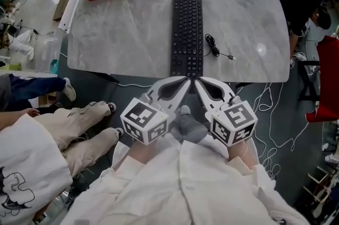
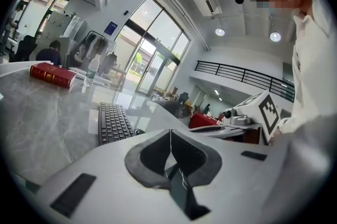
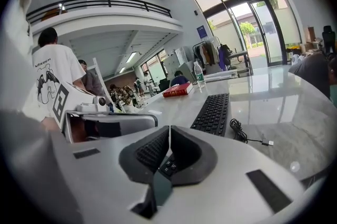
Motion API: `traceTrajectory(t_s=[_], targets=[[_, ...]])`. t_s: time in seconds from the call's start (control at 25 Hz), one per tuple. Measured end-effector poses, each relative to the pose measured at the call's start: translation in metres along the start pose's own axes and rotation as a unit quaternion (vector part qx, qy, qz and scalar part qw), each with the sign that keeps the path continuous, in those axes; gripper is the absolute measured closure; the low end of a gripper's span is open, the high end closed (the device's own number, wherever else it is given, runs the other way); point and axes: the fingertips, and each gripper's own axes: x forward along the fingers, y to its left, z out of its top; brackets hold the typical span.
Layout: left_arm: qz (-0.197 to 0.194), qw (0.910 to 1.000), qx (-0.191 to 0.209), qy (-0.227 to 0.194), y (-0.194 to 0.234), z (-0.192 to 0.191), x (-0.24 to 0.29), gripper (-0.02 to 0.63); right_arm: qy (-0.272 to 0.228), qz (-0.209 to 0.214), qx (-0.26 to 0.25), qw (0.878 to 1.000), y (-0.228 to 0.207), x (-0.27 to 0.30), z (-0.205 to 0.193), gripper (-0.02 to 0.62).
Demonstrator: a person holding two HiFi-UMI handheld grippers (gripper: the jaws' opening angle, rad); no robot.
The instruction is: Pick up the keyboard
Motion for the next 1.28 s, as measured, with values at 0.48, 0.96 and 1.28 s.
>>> traceTrajectory(t_s=[0.48, 0.96, 1.28], targets=[[-0.031, 0.9993, 0.001, 0.022, 0.019, -0.001, -0.004, 0.591, -0.004, -0.031, 0.027, 0.999, 0.001, 0.015, -0.003, 0.563], [-0.061, 0.9973, 0.004, 0.041, 0.033, -0.008, -0.001, 0.591, -0.014, -0.069, 0.042, 0.997, -0.001, 0.022, -0.007, 0.563], [-0.066, 0.9966, -0.001, 0.050, 0.034, -0.008, 0.008, 0.591, -0.004, -0.068, 0.049, 0.997, -0.010, 0.026, -0.008, 0.563]])
